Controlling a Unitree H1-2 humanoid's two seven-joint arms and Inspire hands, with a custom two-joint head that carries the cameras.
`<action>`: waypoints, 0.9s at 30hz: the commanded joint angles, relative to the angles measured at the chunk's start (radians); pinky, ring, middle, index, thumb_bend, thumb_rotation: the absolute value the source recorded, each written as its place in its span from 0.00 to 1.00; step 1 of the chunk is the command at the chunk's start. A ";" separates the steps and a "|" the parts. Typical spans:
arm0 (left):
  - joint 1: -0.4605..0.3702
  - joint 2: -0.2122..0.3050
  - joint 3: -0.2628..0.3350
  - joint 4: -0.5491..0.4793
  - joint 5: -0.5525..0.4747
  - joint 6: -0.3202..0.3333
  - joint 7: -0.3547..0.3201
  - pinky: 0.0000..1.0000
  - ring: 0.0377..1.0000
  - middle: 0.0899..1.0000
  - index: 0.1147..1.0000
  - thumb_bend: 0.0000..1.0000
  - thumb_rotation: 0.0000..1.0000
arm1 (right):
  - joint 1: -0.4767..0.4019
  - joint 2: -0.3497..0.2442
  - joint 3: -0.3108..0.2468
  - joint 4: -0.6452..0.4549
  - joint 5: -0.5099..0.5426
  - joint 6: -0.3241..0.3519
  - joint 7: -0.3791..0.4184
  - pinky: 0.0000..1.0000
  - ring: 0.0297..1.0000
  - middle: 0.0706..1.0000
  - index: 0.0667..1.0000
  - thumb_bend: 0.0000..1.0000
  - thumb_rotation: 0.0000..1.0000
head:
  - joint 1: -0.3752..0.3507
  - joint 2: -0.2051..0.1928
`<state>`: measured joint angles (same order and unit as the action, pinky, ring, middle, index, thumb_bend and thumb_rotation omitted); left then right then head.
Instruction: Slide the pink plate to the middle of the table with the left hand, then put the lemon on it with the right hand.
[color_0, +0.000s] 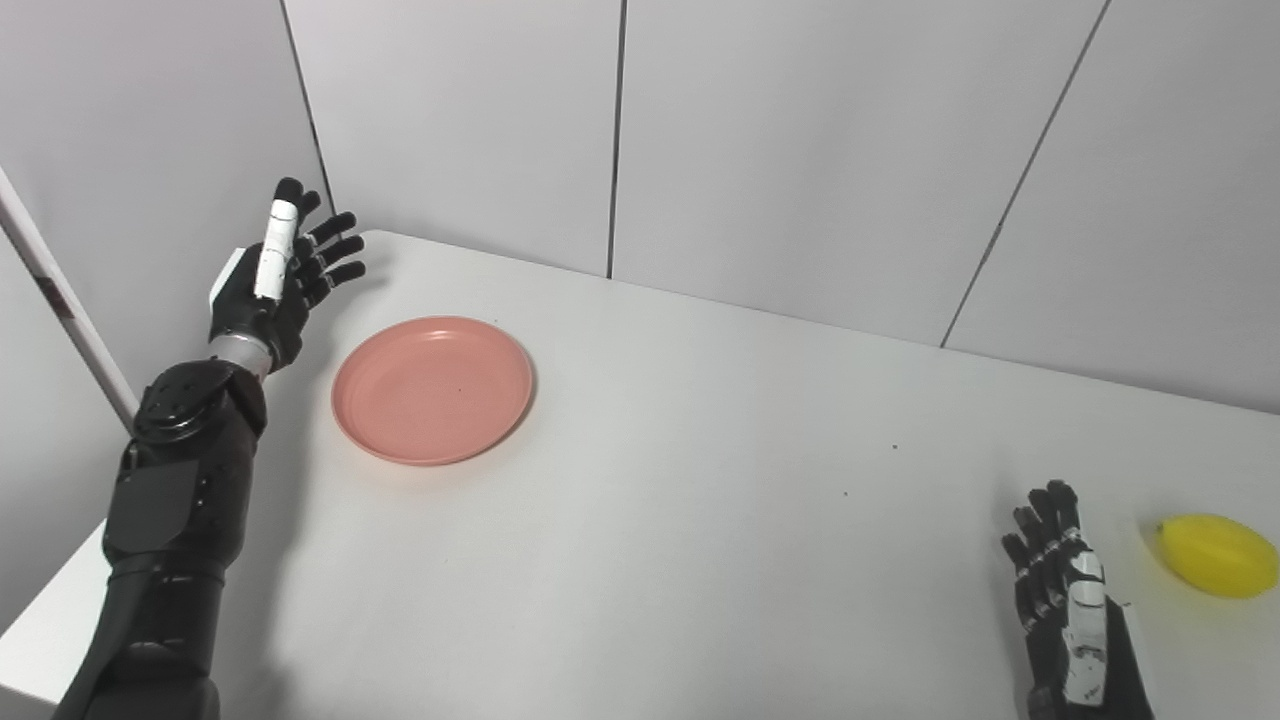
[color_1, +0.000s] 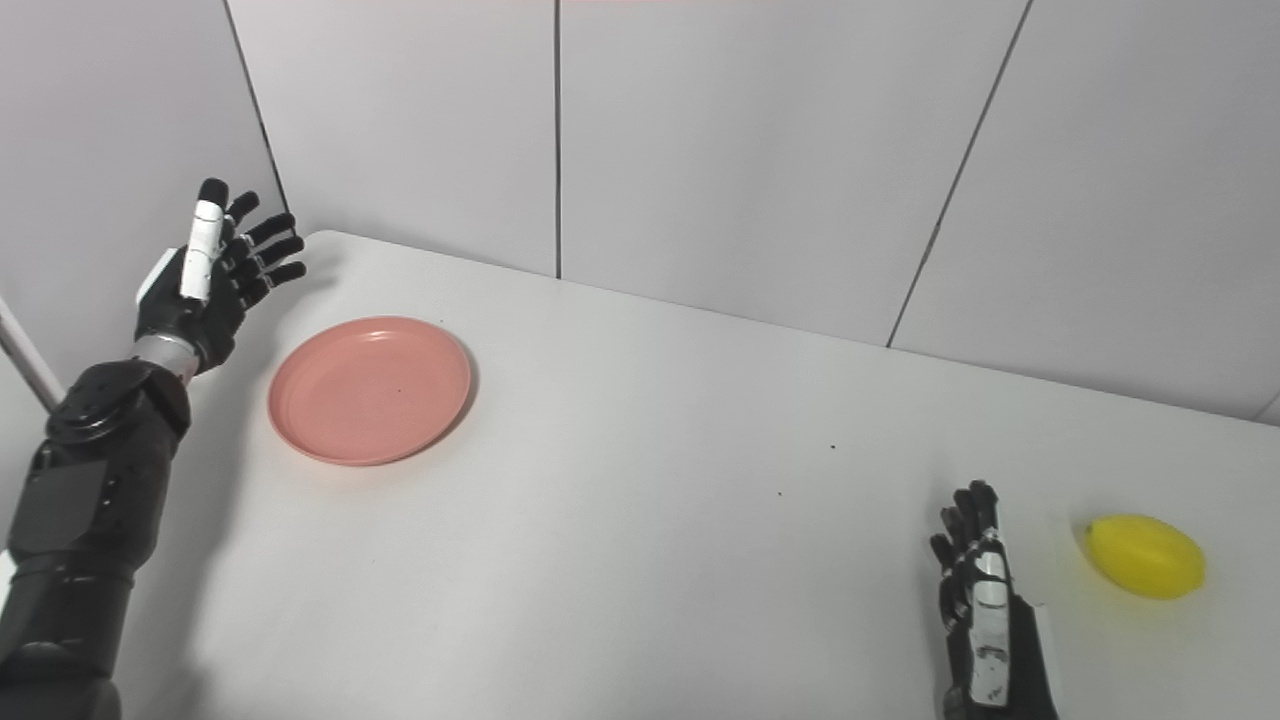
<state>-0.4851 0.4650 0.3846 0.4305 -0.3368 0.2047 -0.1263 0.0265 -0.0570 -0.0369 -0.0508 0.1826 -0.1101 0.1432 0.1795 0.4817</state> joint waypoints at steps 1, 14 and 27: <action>-0.050 0.022 0.001 0.000 0.009 -0.053 0.004 0.81 0.83 0.84 0.95 0.95 0.88 | 0.060 0.021 0.012 0.071 0.008 -0.018 0.006 1.00 1.00 1.00 1.00 0.72 1.00 | -0.001 0.000; -0.039 0.021 -0.004 0.071 -0.004 -0.086 -0.033 0.83 0.85 0.88 0.97 0.95 0.90 | 0.057 0.026 0.013 0.073 0.006 -0.013 0.002 1.00 1.00 1.00 1.00 0.72 1.00 | -0.005 0.002; -0.027 0.016 -0.018 0.132 -0.004 -0.130 -0.048 0.85 0.83 0.83 0.94 0.94 0.88 | 0.058 0.026 0.013 0.071 0.008 -0.023 0.006 1.00 1.00 1.00 1.00 0.72 1.00 | -0.010 0.009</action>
<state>-0.4808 0.4610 0.3636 0.5773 -0.3420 0.1278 -0.1652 0.0261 -0.0570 -0.0370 -0.0499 0.1828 -0.1103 0.1441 0.1687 0.4893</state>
